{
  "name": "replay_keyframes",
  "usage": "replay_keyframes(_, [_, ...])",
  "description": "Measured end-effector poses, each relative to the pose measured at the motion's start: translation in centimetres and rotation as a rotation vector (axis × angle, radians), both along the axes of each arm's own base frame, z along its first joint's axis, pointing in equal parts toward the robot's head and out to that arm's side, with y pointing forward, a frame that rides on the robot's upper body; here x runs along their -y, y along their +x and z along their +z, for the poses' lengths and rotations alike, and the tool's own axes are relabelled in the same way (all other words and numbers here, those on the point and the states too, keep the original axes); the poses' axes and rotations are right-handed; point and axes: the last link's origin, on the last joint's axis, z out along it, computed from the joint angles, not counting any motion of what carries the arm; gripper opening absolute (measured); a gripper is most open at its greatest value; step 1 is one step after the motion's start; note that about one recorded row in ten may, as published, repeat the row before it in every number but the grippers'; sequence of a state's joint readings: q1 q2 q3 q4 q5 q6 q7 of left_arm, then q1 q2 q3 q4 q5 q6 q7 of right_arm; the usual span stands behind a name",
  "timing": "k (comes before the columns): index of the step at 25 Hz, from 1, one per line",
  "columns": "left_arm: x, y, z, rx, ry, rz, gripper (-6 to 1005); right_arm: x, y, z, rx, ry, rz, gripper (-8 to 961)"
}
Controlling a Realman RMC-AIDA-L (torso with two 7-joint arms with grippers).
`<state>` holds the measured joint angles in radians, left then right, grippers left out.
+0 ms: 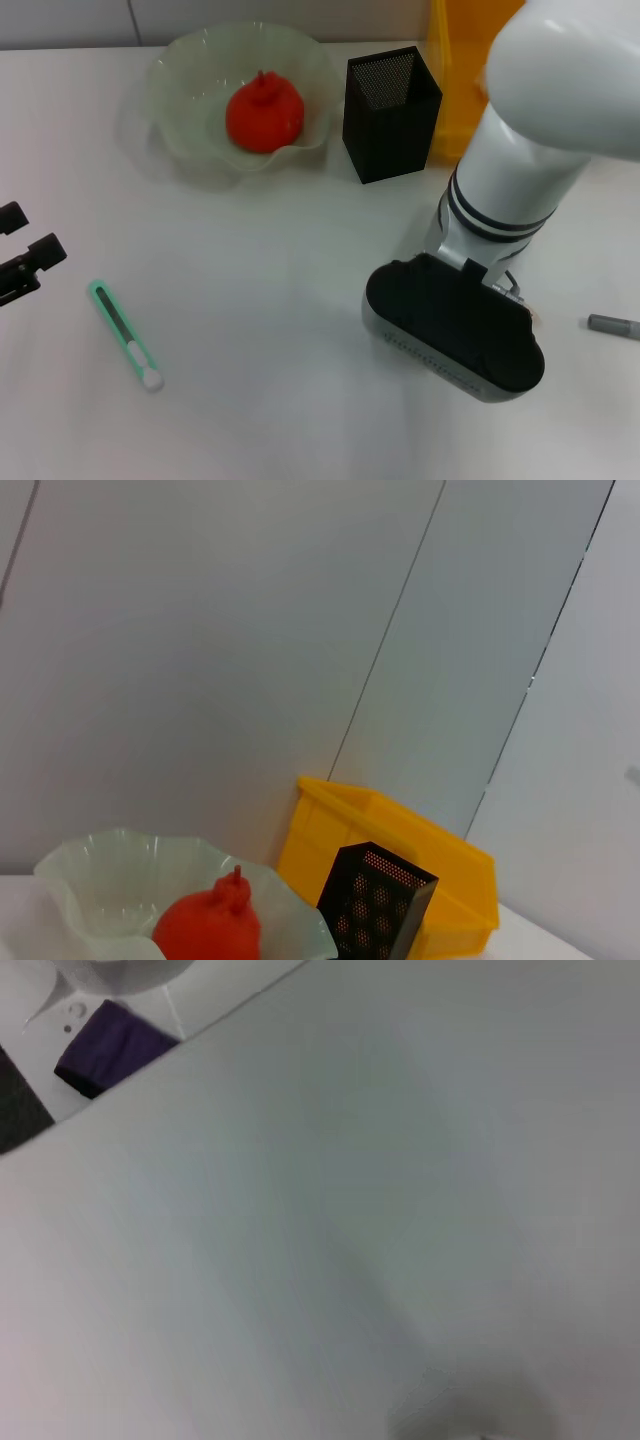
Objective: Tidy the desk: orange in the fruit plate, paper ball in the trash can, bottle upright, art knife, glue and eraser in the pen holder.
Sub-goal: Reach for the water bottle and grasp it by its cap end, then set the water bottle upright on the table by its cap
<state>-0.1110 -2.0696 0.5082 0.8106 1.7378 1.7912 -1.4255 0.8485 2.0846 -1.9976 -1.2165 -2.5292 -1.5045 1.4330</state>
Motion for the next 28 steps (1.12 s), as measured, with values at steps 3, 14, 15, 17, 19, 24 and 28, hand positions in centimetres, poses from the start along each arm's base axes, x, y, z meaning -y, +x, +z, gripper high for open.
replay_keyframes(3, [0.0, 0.0, -0.2, 0.008, -0.001, 0.0, 854, -0.1, 0.3, -0.3, -0.003, -0.027, 0.03, 568])
replay_keyframes(14, [0.3, -0.2, -0.5, 0.024, -0.003, 0.009, 855, -0.1, 0.4, -0.3, -0.038, -0.08, 0.042, 454])
replay_keyframes(15, [0.3, -0.2, -0.5, 0.024, -0.003, 0.009, 855, -0.3, 0.3, -0.1, -0.047, -0.073, 0.037, 437])
replay_keyframes(17, [0.3, -0.1, -0.5, 0.024, -0.003, 0.007, 855, -0.8, -0.1, 0.3, -0.081, -0.051, 0.021, 438])
replay_keyframes(19, [0.2, -0.1, -0.5, 0.025, -0.004, 0.005, 855, -1.6, -1.0, 1.1, -0.149, -0.018, -0.012, 438])
replay_keyframes(24, [0.0, 0.2, -0.4, 0.023, -0.008, -0.011, 855, -3.9, -2.9, 3.7, -0.35, 0.087, -0.121, 437])
replay_keyframes(28, [-0.2, 0.4, -0.1, 0.009, -0.001, -0.038, 855, -5.3, -3.7, 5.6, -0.491, 0.17, -0.253, 437])
